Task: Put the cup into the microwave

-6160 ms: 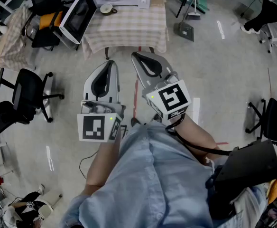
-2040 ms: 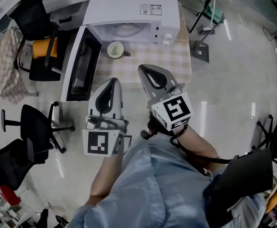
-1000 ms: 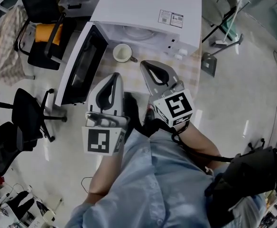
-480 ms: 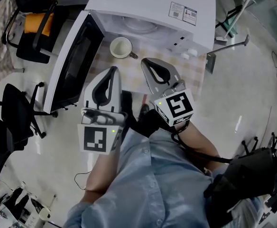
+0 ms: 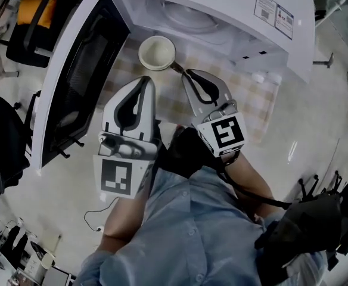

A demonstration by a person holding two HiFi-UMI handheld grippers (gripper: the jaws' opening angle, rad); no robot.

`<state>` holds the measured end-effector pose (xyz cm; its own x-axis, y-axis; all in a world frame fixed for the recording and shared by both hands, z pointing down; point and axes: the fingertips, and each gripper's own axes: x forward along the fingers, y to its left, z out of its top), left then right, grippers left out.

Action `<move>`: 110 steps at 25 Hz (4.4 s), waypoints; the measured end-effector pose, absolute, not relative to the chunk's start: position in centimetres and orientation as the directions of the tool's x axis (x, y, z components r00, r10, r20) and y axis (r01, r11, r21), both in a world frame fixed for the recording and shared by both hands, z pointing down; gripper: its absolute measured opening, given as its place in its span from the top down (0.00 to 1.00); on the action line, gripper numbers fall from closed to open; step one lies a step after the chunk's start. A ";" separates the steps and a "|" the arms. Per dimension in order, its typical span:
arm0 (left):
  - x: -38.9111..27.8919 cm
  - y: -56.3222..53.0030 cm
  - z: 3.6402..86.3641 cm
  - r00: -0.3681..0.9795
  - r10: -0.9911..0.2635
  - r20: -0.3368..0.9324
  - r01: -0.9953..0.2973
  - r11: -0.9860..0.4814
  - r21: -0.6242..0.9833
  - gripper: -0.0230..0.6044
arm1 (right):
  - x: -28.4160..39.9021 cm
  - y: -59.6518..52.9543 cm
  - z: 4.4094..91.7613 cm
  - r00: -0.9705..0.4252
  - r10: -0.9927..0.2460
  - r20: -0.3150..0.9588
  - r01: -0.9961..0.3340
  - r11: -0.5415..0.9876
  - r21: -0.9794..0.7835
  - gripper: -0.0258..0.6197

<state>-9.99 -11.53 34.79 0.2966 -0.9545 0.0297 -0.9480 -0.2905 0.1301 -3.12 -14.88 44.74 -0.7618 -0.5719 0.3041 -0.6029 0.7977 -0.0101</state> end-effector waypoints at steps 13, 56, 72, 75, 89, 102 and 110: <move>-11.5 -13.4 40.1 0.299 -0.953 0.052 -0.944 -0.287 0.163 0.96 | -5.0 -16.4 51.9 -0.739 -0.514 0.436 -0.563 0.826 0.019 0.82; -13.4 -14.8 39.8 0.304 -0.947 0.106 -0.933 -0.273 0.233 0.96 | -6.9 -16.7 54.6 -0.633 -0.337 0.697 -0.474 0.880 -0.006 0.77; -13.4 -14.9 39.6 0.320 -0.941 0.112 -0.928 -0.287 0.237 0.96 | -7.0 -16.4 53.3 -0.673 -0.321 0.666 -0.448 0.894 -0.022 0.80; -13.2 -14.8 39.6 0.323 -0.939 0.121 -0.927 -0.288 0.240 0.96 | -6.9 -16.6 52.9 -0.686 -0.336 0.645 -0.477 0.877 -0.050 0.79; -13.1 -14.3 39.8 0.315 -0.940 0.134 -0.934 -0.281 0.223 0.96 | -6.3 -16.6 50.6 -0.782 -0.464 0.416 -0.524 0.851 -0.036 0.89; -11.9 -15.1 38.0 0.332 -0.934 0.135 -0.930 -0.300 0.210 0.96 | -6.1 -17.2 48.1 -0.787 -0.462 0.410 -0.519 0.854 -0.033 0.89; -10.5 -16.5 35.0 0.390 -0.909 0.149 -0.913 -0.361 0.189 0.96 | -5.9 -19.2 44.9 -0.760 -0.497 0.418 -0.560 0.828 -0.036 0.89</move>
